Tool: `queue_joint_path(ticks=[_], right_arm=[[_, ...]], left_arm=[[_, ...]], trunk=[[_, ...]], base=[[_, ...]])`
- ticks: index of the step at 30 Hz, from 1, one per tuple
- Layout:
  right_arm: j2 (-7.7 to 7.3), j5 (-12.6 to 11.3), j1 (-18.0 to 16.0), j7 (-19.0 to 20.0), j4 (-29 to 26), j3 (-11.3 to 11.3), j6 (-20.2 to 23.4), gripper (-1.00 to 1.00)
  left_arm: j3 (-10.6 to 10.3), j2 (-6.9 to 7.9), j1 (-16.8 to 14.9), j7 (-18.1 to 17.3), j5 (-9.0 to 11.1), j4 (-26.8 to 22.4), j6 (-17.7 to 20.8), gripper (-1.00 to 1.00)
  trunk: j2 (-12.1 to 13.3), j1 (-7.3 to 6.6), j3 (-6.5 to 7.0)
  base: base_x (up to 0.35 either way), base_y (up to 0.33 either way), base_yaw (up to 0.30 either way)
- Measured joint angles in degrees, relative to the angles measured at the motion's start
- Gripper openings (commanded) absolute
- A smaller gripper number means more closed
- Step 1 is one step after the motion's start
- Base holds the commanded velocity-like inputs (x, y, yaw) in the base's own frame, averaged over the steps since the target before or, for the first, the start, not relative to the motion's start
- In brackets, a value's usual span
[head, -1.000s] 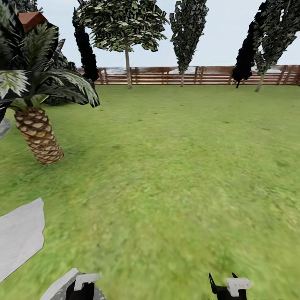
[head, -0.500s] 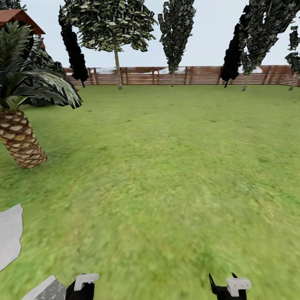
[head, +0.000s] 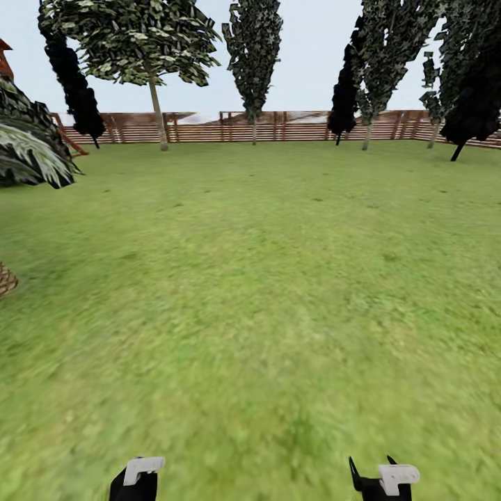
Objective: In the garden, pick up the pesticide atomizer on the floor and spray pesticide onto both trees until each tree trunk is fully covered.
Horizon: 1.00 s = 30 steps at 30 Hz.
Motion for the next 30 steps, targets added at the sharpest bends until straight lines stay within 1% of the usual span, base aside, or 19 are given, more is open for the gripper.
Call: queue_joint_path(ticks=[16,30], right_arm=[[-0.02,0.0,0.0,0.0,0.0,0.0,0.0,1.00],[-0.01,0.0,0.0,0.0,0.0,0.0,0.0,1.00]], left_arm=[[0.0,0.00,0.0,0.0,0.0,0.0,0.0,-1.00],[0.0,0.00,0.0,0.0,0.0,0.0,-0.1,-1.00]], trunk=[[0.0,0.00,0.00],[0.0,0.00,0.00]], base=[[0.102,-0.271,-0.266],[0.135,-0.270,-0.266]])
